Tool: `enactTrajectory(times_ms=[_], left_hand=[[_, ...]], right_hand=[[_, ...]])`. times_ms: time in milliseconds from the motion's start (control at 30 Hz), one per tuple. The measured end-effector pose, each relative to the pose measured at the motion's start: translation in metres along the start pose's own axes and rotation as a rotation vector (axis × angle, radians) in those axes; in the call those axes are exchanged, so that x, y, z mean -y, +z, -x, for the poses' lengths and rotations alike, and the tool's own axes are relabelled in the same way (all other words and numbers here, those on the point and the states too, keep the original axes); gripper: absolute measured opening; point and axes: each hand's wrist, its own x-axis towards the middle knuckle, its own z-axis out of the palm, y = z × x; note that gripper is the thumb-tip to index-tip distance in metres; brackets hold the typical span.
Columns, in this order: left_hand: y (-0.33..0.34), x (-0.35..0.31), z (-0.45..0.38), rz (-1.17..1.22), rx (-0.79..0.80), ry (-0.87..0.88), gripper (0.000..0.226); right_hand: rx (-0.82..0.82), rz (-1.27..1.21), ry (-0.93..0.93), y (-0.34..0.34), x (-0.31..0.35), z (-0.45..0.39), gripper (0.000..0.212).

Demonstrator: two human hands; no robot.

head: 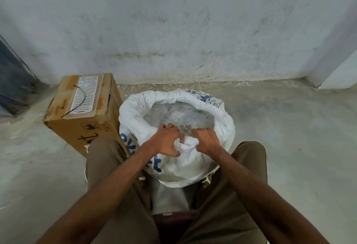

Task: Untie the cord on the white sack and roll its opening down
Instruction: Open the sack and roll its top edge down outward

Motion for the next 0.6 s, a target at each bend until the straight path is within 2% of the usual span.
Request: enactTrajectory(times_ms=[133,200,300,433,500,600], left_hand=[[-0.009,0.013,0.002,-0.133,0.185,-0.127,0.077],[-0.003,0.014,0.003,-0.196,0.199,-0.131,0.067],[0.007,0.014,0.005,-0.212,0.015,-0.123,0.039],[0.033,0.018,0.019,-0.311,-0.157,0.003,0.026],[0.046,0.017,0.025,-0.383,-0.276,0.102,0.022],[0.057,0.018,0.030,-0.386,-0.355,0.160,0.026]], right_hand=[[-0.027,0.088,-0.025,0.010,0.004,0.011,0.043],[-0.043,0.103,-0.047,0.014,0.001,0.014,0.044],[0.011,0.073,-0.039,0.007,-0.005,0.011,0.056],[0.044,-0.047,-0.028,-0.014,-0.004,0.001,0.094],[0.110,-0.094,-0.092,-0.016,0.006,-0.004,0.091],[0.218,-0.183,-0.138,-0.006,0.028,-0.007,0.064]])
